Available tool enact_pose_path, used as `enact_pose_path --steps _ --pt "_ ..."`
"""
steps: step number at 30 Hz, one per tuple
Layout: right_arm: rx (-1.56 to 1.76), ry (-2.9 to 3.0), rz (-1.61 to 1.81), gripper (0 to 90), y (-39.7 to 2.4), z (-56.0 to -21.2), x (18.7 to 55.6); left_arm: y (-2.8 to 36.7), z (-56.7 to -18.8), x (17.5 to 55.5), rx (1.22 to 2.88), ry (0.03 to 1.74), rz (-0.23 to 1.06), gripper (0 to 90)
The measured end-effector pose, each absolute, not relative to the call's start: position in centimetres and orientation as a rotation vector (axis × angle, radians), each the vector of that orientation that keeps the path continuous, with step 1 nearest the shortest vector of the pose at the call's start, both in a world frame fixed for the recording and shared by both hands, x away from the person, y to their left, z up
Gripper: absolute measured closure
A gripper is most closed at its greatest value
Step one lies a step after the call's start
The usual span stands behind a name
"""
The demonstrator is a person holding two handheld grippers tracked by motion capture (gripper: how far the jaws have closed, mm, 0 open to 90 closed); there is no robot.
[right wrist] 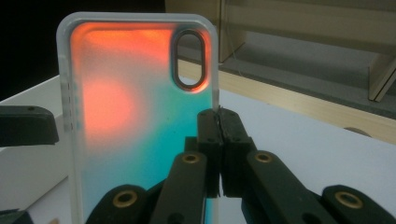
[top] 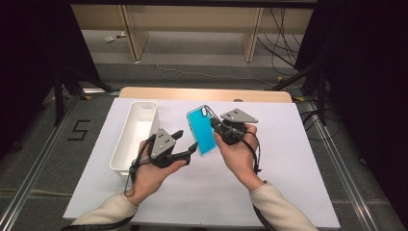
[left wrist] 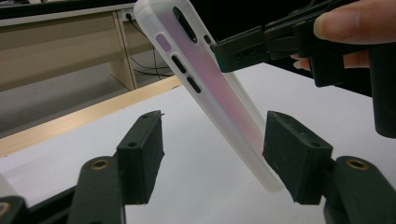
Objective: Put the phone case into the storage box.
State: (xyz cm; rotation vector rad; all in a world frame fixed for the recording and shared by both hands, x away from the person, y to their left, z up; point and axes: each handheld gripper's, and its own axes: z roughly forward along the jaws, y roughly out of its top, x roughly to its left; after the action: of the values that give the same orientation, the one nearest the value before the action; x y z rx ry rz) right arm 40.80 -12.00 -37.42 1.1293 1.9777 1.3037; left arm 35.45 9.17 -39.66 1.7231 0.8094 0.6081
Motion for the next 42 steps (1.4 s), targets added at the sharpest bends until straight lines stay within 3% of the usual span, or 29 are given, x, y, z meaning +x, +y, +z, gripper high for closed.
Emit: enact_pose_path --steps 42 --pt "1.124 1.932 1.351 88.1 -11.7 -37.2 40.2 9.2 -39.3 37.8 1.706 0.925 0.62 79.2"
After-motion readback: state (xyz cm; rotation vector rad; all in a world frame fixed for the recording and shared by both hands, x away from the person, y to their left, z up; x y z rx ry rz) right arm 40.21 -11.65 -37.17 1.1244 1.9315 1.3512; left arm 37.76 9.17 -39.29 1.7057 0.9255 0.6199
